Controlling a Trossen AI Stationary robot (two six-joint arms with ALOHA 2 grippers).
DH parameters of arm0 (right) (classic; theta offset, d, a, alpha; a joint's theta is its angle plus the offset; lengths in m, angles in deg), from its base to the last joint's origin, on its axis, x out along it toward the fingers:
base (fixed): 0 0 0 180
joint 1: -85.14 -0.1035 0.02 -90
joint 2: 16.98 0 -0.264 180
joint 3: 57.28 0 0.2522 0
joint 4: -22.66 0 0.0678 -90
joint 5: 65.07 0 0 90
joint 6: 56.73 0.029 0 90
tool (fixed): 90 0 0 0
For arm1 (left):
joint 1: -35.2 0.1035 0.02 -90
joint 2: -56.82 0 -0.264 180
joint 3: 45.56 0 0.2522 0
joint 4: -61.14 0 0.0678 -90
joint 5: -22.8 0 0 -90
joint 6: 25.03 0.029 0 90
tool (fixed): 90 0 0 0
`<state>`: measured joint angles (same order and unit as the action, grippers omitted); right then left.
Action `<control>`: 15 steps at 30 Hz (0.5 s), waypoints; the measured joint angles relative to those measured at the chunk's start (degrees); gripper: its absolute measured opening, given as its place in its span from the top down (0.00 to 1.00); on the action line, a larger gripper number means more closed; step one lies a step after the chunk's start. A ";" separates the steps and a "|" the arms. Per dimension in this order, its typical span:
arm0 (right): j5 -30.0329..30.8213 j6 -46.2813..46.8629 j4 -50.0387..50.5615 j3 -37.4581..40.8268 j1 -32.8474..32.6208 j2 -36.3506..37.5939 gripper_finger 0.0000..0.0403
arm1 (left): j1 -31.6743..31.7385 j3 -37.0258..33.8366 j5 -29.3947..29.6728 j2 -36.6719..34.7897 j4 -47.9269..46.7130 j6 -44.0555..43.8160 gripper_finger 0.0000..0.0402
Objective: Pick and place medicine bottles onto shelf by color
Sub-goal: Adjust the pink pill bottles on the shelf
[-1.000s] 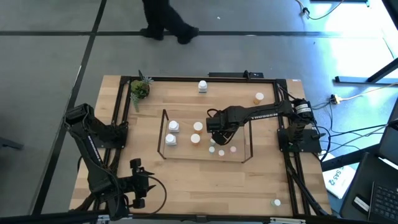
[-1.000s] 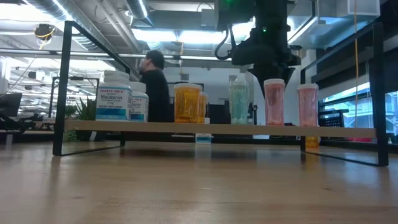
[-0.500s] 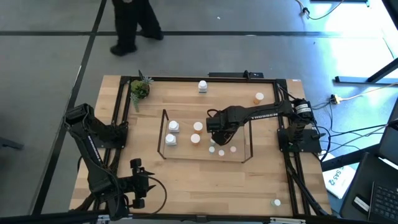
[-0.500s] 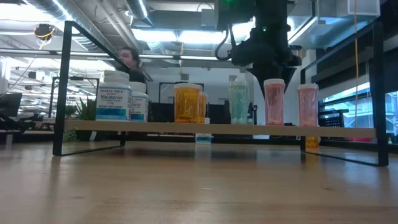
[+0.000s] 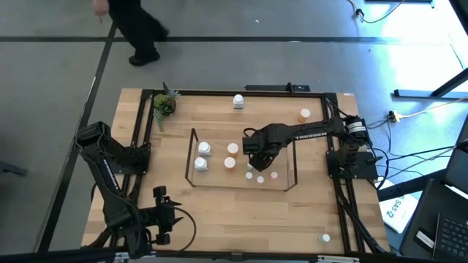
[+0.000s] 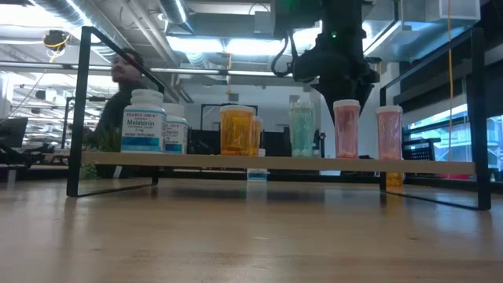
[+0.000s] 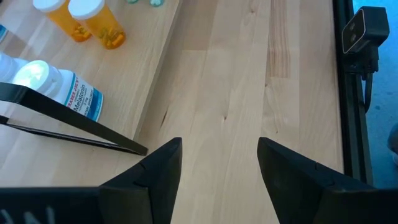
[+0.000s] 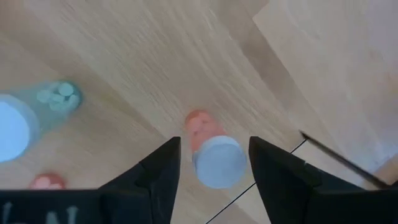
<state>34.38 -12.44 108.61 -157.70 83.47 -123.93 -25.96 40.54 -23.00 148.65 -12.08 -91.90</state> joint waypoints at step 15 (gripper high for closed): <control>3.15 -0.99 6.23 -11.74 -3.39 0.02 0.52 | 0.01 0.00 0.00 0.00 -0.02 -0.02 0.49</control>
<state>37.53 -13.43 114.84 -169.44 80.07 -123.91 -25.95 40.54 -23.00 148.65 -12.10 -91.93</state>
